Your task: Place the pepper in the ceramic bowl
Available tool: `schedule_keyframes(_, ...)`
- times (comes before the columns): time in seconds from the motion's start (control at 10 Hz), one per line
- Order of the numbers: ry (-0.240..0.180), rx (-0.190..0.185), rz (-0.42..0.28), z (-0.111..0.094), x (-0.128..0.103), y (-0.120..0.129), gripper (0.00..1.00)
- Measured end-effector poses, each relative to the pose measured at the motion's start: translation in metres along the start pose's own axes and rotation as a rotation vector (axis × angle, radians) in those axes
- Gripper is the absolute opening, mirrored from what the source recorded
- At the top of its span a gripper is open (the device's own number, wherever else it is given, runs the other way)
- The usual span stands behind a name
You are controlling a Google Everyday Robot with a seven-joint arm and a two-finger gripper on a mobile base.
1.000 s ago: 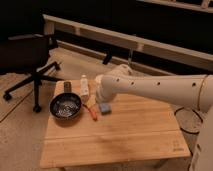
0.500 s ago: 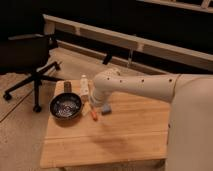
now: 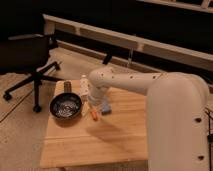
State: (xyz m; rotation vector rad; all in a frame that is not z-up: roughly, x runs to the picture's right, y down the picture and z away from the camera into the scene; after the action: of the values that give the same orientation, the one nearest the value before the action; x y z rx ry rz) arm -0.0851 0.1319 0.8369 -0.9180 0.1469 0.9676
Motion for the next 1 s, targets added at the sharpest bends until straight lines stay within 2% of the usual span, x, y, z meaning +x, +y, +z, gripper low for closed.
schedule_keyframes(0.4,0.072,-0.041,-0.013,0.027,-0.012,0.001,0.65)
schedule_keyframes(1.0,0.132,-0.046,0.011,0.040,-0.014,-0.012,0.65)
